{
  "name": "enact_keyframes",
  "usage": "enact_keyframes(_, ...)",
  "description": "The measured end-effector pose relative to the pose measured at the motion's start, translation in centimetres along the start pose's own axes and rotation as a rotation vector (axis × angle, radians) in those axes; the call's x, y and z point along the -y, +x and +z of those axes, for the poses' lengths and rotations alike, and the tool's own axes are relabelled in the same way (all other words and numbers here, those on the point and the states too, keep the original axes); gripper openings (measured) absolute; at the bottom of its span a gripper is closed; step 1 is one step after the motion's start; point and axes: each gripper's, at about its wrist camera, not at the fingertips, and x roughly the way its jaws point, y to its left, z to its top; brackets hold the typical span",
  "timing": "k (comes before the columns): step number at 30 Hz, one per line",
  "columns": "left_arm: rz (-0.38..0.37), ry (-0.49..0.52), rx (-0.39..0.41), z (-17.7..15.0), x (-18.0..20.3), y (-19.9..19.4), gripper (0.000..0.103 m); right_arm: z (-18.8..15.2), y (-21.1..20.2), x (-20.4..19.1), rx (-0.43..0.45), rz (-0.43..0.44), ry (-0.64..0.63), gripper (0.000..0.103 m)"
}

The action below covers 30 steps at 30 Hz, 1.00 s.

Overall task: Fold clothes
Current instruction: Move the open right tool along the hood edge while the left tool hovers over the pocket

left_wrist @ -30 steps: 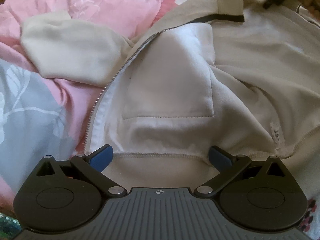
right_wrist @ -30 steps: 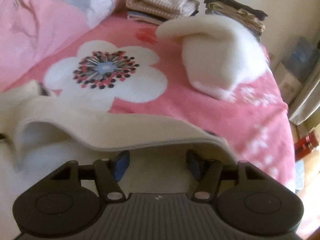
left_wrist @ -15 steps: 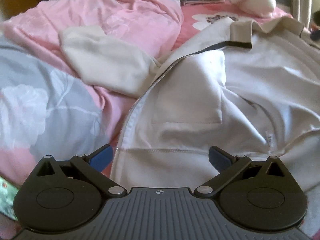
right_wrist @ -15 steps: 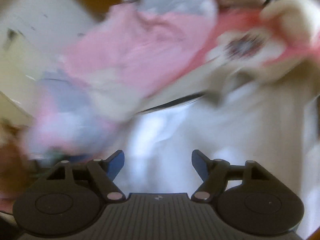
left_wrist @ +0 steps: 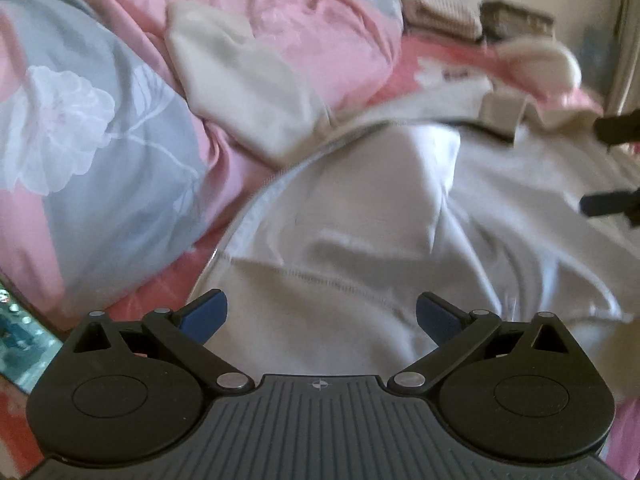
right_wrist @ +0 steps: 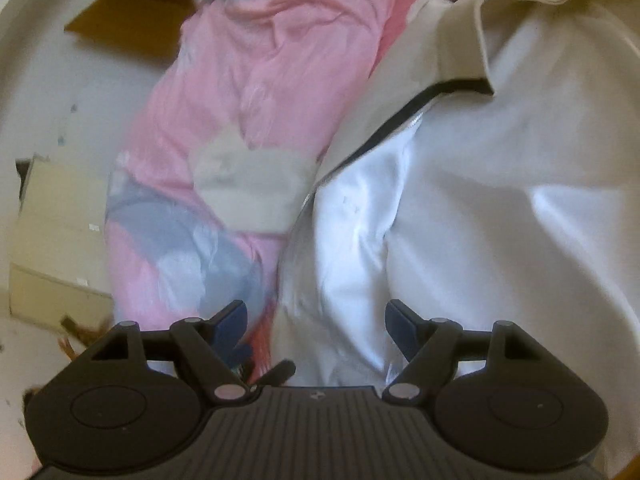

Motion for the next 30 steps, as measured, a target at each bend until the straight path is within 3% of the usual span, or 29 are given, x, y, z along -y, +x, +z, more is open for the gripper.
enact_keyframes(6,0.098,0.064,0.067,0.5,-0.9,1.3,0.097,3.5,2.2,2.8,0.049,0.048,0.122,0.076)
enact_keyframes(10,0.097,0.042,0.021,0.1,-2.5,2.5,0.093,6.2,3.6,4.0,0.097,0.064,0.171,0.075)
enact_keyframes(13,0.088,0.017,-0.032,-0.4,-3.4,3.3,0.08,8.2,3.8,4.9,0.143,0.081,0.218,0.075)
enact_keyframes(19,0.088,-0.016,-0.057,-1.0,-4.3,3.6,0.075,9.9,4.4,7.5,0.222,0.059,0.346,0.075)
enact_keyframes(25,0.094,-0.016,-0.061,-1.3,-4.7,3.6,0.072,11.1,7.4,8.1,0.198,0.095,0.381,0.074)
enact_keyframes(28,0.087,-0.031,-0.058,-1.5,-4.9,3.6,0.07,12.0,9.1,8.5,0.216,0.064,0.383,0.068)
enact_keyframes(30,0.084,-0.032,-0.052,-1.6,-4.9,3.6,0.069,12.4,10.1,9.4,0.223,0.045,0.408,0.056)
